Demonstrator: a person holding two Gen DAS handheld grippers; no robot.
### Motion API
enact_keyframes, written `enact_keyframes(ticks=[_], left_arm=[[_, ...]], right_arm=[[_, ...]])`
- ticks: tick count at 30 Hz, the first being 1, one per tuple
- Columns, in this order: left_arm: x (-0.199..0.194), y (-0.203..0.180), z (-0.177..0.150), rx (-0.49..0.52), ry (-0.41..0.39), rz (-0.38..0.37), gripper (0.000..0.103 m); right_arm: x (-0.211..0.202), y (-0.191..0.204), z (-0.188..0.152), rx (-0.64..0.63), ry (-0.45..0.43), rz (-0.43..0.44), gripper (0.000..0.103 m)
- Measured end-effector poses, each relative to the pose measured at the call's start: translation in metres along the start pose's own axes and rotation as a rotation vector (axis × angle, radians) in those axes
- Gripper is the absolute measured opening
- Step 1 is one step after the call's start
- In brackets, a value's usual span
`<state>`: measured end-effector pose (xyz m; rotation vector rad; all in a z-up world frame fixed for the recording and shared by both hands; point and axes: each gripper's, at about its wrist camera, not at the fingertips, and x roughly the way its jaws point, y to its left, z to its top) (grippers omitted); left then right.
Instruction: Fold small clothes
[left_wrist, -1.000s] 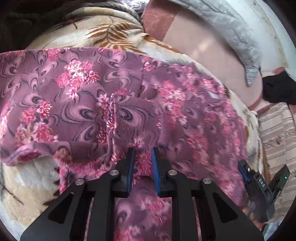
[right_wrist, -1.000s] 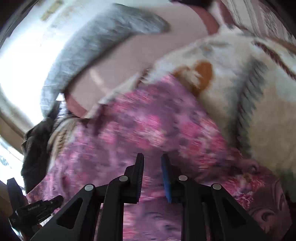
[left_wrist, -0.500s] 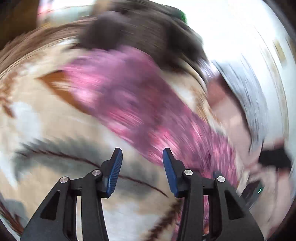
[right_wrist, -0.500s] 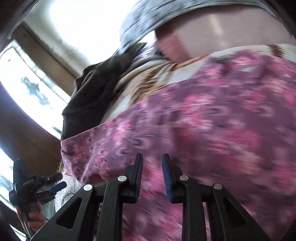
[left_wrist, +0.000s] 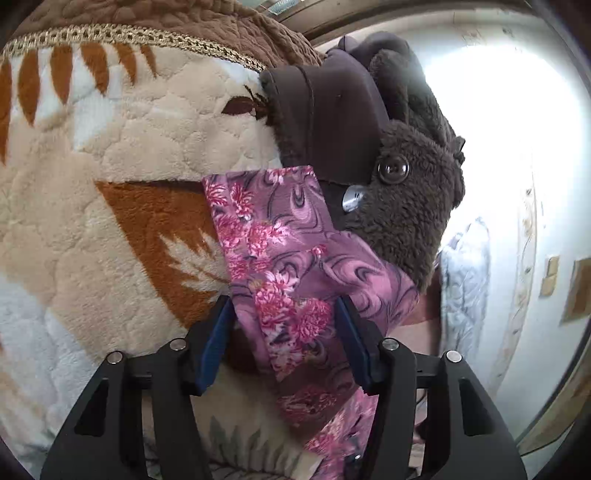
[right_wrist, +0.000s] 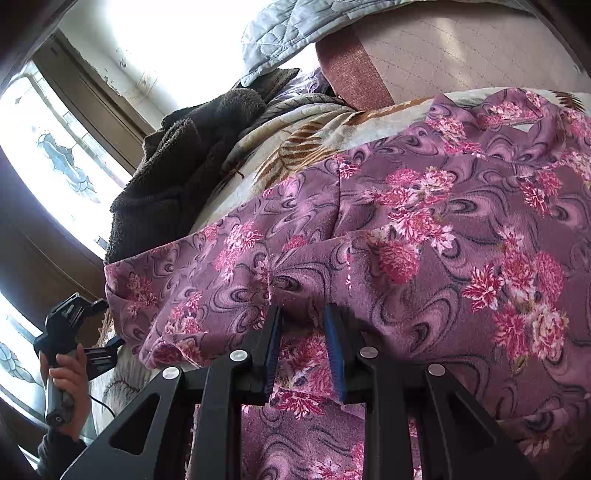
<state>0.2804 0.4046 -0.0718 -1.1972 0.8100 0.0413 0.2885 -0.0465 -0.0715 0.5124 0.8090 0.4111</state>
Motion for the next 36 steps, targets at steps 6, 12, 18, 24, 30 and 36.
enact_keyframes(ticks=[6, 12, 18, 24, 30, 36], left_arm=[[-0.007, 0.004, 0.005, -0.031, -0.020, -0.071, 0.015], [-0.034, -0.018, -0.010, 0.058, -0.067, -0.071, 0.007], [-0.067, -0.064, -0.034, 0.199, -0.112, -0.082, 0.006], [-0.076, -0.126, -0.069, 0.372, -0.118, -0.095, 0.006], [-0.063, -0.174, -0.116, 0.507, -0.073, -0.100, 0.006], [-0.032, -0.212, -0.176, 0.627, 0.009, -0.079, 0.006]], right_arm=[[0.001, -0.002, 0.000, 0.006, -0.001, 0.006, 0.025], [0.000, 0.000, 0.001, -0.003, 0.009, -0.017, 0.025], [-0.020, 0.013, -0.004, -0.075, 0.025, -0.088, 0.025], [-0.075, -0.012, -0.018, -0.057, -0.019, -0.123, 0.030], [-0.140, -0.051, -0.030, -0.060, -0.142, -0.244, 0.035], [-0.176, -0.107, -0.033, 0.127, -0.257, -0.256, 0.040]])
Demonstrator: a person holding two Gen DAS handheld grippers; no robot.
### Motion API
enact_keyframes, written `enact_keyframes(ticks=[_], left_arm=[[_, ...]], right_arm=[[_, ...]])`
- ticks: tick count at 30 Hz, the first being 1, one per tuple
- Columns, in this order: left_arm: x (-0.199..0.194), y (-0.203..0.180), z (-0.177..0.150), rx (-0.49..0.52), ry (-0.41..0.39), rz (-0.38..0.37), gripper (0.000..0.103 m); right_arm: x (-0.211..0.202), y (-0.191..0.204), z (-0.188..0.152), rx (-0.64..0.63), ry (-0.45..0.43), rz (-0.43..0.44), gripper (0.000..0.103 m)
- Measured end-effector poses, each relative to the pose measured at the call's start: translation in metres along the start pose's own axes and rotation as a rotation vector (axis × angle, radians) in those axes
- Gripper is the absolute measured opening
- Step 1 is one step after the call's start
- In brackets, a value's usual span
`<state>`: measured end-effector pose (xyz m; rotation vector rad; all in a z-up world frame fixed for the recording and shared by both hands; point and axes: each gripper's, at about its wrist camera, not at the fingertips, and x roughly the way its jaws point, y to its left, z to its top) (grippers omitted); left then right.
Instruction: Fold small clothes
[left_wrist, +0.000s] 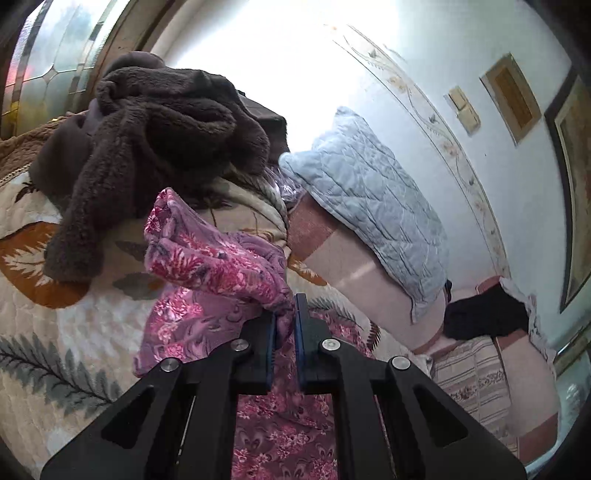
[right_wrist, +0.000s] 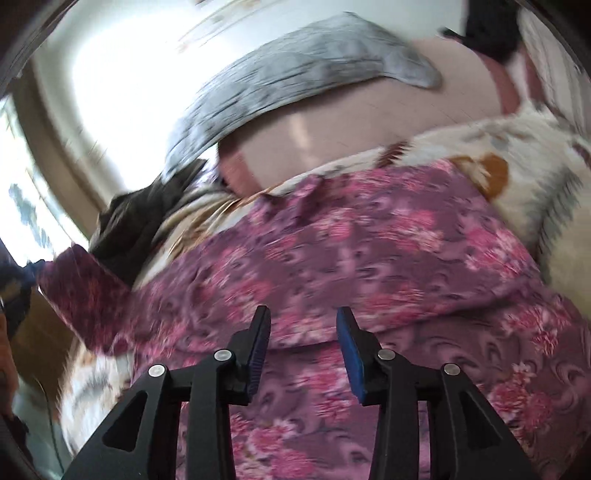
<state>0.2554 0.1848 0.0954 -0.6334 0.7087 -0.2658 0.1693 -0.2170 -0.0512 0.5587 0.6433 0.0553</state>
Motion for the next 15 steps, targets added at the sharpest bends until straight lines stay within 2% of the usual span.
enact_keyframes(ticks=[7, 15], left_arm=[[0.074, -0.068, -0.051, 0.104, 0.144, -0.016, 0.006], [0.168, -0.102, -0.134, 0.173, 0.368, 0.037, 0.006]], right_arm=[[0.012, -0.029, 0.009, 0.126, 0.034, 0.014, 0.040], [0.012, -0.045, 0.017, 0.184, 0.033, 0.016, 0.039]])
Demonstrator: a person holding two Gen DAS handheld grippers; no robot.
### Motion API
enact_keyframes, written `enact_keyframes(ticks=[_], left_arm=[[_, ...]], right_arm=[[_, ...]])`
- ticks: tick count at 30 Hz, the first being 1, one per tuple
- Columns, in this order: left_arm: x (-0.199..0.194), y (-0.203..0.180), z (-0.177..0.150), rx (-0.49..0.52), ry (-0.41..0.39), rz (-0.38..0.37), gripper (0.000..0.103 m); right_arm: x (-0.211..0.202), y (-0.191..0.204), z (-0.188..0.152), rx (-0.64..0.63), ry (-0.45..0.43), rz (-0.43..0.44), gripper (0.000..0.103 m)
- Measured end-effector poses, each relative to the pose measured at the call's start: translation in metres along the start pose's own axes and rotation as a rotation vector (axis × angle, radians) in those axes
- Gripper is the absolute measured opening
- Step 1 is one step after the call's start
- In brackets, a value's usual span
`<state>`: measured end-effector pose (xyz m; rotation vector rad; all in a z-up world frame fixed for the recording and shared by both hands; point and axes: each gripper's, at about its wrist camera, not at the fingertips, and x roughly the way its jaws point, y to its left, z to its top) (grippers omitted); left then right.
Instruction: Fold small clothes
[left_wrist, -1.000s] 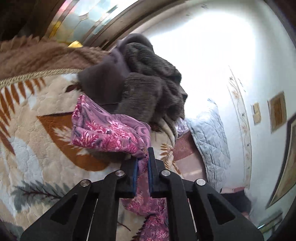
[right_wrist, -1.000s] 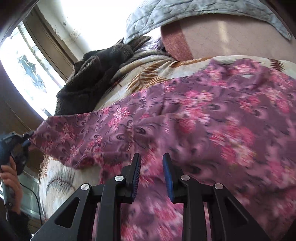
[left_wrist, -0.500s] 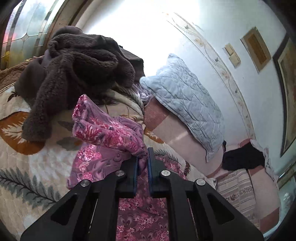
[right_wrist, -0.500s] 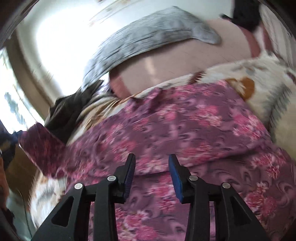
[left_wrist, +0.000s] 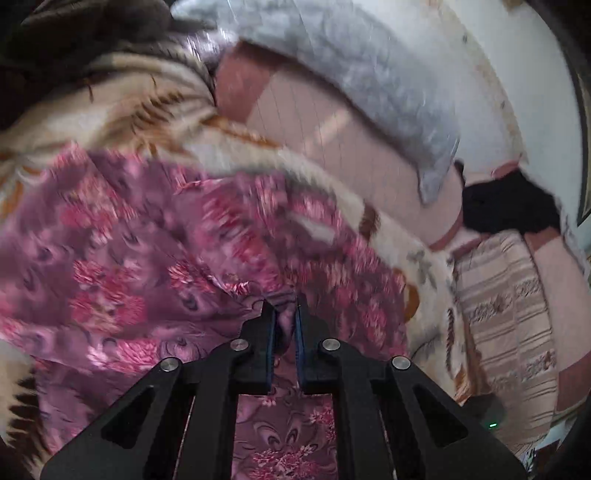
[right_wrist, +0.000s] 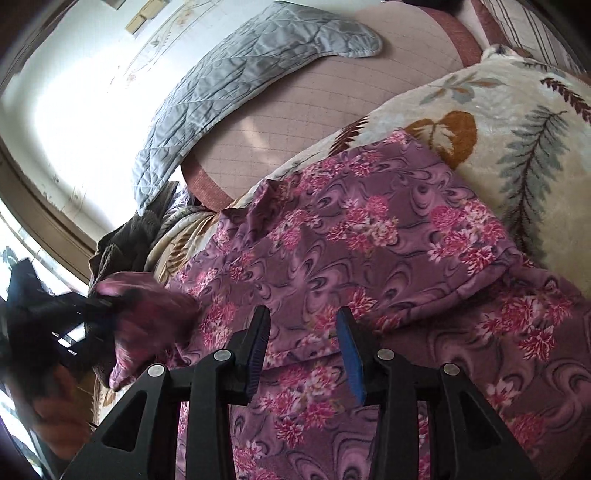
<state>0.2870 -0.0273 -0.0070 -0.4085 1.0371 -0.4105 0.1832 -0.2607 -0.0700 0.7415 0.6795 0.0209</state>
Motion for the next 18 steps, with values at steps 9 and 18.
enact_keyframes(ticks=[9, 18], left_arm=[[0.014, 0.020, -0.028, -0.044, 0.135, -0.039, 0.038], [-0.048, 0.121, -0.040, -0.303, -0.029, -0.163, 0.051]], right_arm=[[0.006, 0.000, -0.002, -0.026, 0.016, -0.028, 0.038], [-0.005, 0.044, -0.017, -0.157, -0.042, 0.111, 0.061]])
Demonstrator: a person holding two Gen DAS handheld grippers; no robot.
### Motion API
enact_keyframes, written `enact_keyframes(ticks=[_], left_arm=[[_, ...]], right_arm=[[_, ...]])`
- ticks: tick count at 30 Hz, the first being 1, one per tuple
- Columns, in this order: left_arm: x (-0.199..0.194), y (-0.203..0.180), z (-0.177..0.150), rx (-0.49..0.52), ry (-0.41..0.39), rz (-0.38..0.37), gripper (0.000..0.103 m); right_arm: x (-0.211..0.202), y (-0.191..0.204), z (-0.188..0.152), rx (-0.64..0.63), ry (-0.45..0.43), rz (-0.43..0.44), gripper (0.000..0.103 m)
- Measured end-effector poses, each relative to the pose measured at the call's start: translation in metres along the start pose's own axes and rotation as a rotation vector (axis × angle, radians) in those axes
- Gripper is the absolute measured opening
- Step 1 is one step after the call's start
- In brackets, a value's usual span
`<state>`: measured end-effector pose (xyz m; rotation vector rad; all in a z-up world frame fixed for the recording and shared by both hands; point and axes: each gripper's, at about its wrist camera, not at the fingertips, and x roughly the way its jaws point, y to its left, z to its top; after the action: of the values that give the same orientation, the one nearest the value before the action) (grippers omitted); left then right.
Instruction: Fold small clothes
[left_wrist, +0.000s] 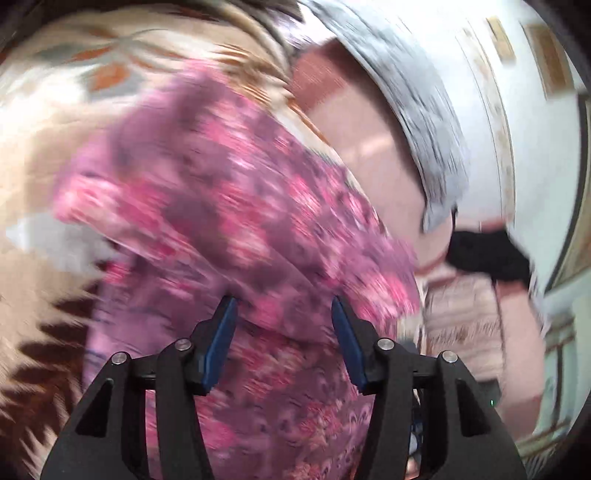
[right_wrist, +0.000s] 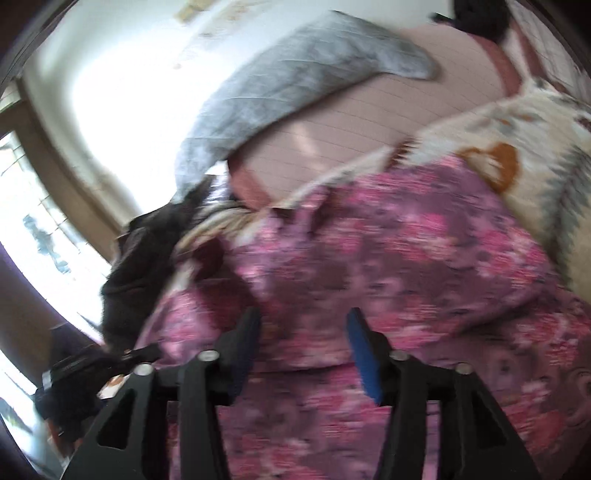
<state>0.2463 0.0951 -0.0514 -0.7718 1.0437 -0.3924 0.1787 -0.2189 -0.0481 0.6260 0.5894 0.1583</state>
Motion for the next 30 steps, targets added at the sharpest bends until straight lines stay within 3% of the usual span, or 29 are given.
enact_keyframes(ticks=[3, 5, 9, 11, 12, 13, 14, 17, 21, 27, 29, 30], left_arm=[[0.008, 0.018, 0.008, -0.073, 0.017, -0.024, 0.051], [0.012, 0.023, 0.010, -0.097, 0.017, -0.035, 0.051], [0.015, 0.022, 0.017, -0.115, 0.014, -0.054, 0.051], [0.018, 0.021, 0.016, -0.116, 0.016, -0.053, 0.051], [0.018, 0.022, 0.016, -0.117, 0.013, -0.055, 0.051], [0.019, 0.024, 0.016, -0.117, 0.012, -0.052, 0.051], [0.020, 0.024, 0.017, -0.117, 0.010, -0.050, 0.051], [0.020, 0.024, 0.016, -0.110, 0.008, -0.043, 0.051], [0.018, 0.028, 0.015, -0.123, 0.005, -0.041, 0.051], [0.015, 0.026, 0.014, -0.100, -0.028, -0.005, 0.050], [0.015, 0.025, 0.015, -0.088, -0.037, 0.015, 0.047], [0.016, 0.025, 0.015, -0.084, -0.042, 0.028, 0.040]], right_arm=[[0.021, 0.024, -0.012, -0.070, 0.077, 0.043, 0.065], [0.040, 0.033, -0.015, -0.100, 0.115, -0.006, 0.065], [0.064, 0.024, -0.010, 0.010, 0.132, -0.041, 0.064], [0.068, 0.018, -0.006, 0.061, 0.126, -0.040, 0.058], [0.068, 0.016, -0.002, 0.076, 0.123, -0.044, 0.041], [0.069, 0.015, 0.002, 0.081, 0.128, -0.041, 0.015], [0.069, 0.013, 0.008, 0.081, 0.132, -0.043, 0.005], [0.054, 0.005, 0.025, 0.102, 0.061, -0.019, 0.004], [0.024, -0.017, 0.049, 0.119, -0.040, -0.071, 0.004], [-0.008, -0.060, 0.071, 0.160, -0.085, -0.171, 0.004], [-0.007, -0.073, 0.072, 0.169, -0.077, -0.210, 0.004], [-0.007, -0.081, 0.071, 0.176, -0.058, -0.220, 0.004]])
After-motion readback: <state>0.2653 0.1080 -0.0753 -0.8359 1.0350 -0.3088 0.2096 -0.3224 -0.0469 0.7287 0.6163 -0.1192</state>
